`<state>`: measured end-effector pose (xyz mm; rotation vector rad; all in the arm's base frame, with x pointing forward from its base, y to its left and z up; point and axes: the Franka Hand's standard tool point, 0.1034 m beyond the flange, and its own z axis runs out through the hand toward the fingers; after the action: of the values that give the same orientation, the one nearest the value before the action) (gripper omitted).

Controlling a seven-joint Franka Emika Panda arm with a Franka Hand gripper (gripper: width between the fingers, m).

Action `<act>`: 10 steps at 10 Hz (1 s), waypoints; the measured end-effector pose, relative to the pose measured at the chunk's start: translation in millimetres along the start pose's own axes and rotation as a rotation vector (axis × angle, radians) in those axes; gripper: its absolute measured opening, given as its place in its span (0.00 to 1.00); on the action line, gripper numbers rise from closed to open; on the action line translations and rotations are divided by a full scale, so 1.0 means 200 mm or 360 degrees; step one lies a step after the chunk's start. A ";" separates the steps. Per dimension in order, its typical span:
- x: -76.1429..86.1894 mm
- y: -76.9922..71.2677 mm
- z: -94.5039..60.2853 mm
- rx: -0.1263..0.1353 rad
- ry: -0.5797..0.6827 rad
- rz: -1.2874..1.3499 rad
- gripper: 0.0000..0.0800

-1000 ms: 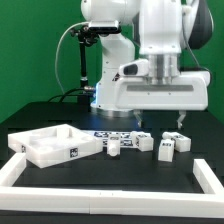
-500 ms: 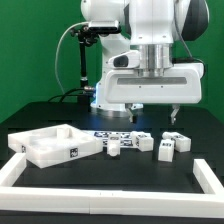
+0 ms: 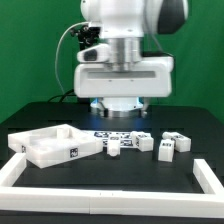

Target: Assemble one leg

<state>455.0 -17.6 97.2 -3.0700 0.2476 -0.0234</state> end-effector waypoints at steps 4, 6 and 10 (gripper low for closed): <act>0.01 0.16 0.00 -0.0014 0.0012 -0.0147 0.81; 0.01 0.18 0.01 -0.0021 0.0007 -0.0193 0.81; 0.17 0.61 0.09 -0.0093 -0.0032 -0.0845 0.81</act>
Offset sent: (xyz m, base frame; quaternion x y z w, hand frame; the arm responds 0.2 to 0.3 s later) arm 0.0000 0.0000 0.0000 0.0000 0.0000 0.0000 1.0000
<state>469.5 -142.6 72.5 -3.0884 -0.5777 -0.0102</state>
